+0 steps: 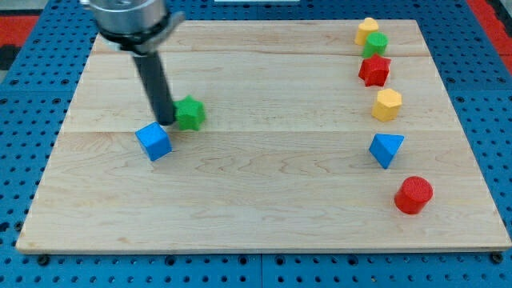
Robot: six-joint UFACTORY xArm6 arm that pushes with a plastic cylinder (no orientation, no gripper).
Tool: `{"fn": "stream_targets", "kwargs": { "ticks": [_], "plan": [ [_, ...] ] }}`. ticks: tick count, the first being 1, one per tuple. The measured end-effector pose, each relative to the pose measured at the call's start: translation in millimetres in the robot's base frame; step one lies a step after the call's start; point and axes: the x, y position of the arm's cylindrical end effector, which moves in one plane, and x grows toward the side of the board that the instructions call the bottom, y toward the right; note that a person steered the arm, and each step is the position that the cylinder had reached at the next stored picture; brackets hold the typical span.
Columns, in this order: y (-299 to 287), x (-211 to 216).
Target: Move the green star in between to the red star and yellow hexagon
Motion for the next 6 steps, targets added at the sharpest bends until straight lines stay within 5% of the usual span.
{"fn": "stream_targets", "kwargs": {
  "ticks": [2,3,4,6],
  "plan": [
    [93.7,-9.6],
    [106.4,-28.4],
    [57.6,-50.5],
    [126.3,-49.0]
  ]
}}
